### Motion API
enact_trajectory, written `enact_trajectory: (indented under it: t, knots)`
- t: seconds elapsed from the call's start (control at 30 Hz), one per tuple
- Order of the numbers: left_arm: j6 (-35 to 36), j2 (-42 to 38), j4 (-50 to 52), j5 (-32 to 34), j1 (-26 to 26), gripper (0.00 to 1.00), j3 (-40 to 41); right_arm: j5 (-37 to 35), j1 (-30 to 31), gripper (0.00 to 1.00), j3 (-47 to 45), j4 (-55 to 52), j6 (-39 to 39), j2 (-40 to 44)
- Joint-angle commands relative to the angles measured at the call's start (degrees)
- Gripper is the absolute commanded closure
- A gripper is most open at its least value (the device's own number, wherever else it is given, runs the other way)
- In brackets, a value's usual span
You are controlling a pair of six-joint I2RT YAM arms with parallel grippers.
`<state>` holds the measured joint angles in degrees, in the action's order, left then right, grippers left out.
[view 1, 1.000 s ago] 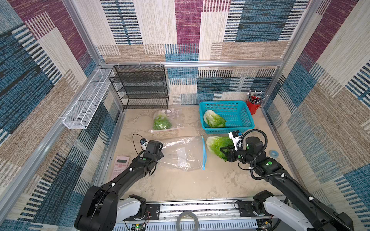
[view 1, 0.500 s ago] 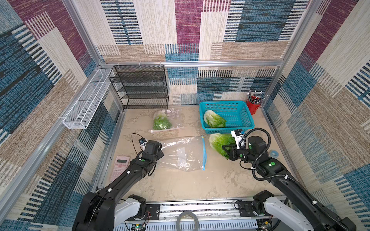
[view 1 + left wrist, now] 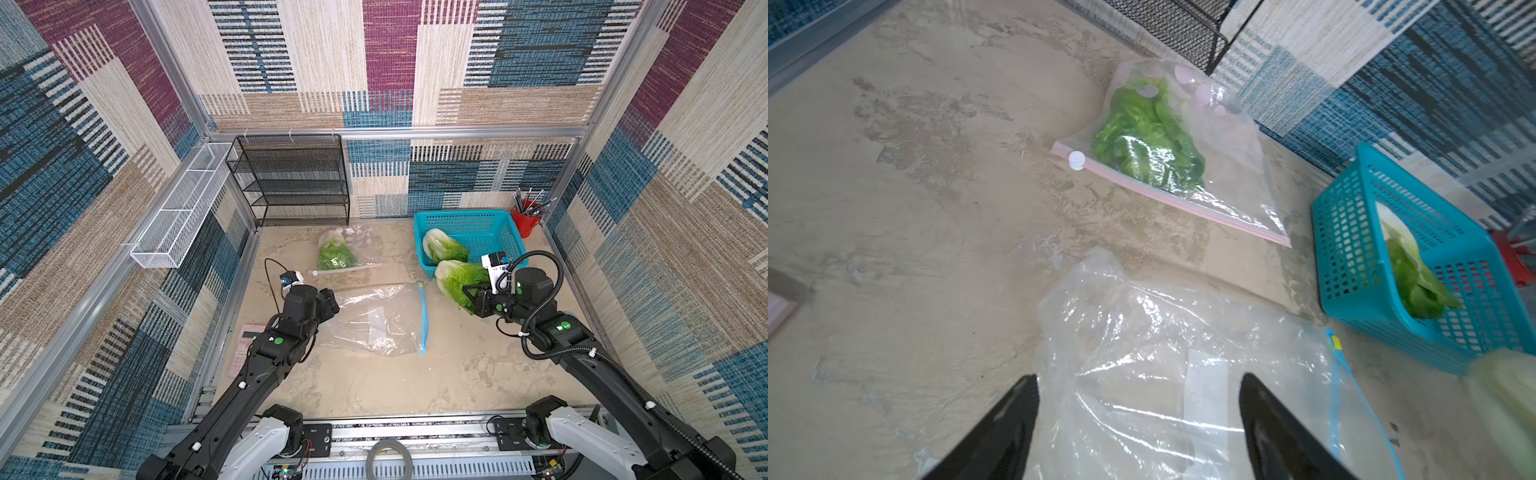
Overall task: Open the zip-top bag and take out the chinese cabbages
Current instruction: Place the Chinese cabbage in the basket.
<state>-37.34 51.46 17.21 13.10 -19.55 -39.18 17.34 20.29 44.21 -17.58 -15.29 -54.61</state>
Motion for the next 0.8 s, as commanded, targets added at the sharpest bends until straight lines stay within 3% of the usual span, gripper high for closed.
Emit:
enact_trajectory:
  t: [0.0, 0.23, 0.47, 0.77]
  knots:
    - [8.34, -1.46, 5.01, -2.04, 0.00, 0.16, -2.93, -1.26, -0.49, 1.00, 1.73, 3.96, 0.78, -1.76]
    - [18.06, -1.90, 6.77, -1.79, 0.03, 0.07, -7.29, -0.81, -2.71, 1.00, 4.73, 6.06, 0.74, -5.62]
    - [19.82, 0.75, 7.14, -6.00, 0.06, 0.00, -10.33, -0.84, -5.12, 1.00, 8.08, 8.17, 0.52, -9.89]
    - [23.45, 5.01, 11.95, -10.71, 0.06, 0.01, -15.23, -1.26, -8.95, 1.00, 14.08, 8.33, 2.45, -16.32]
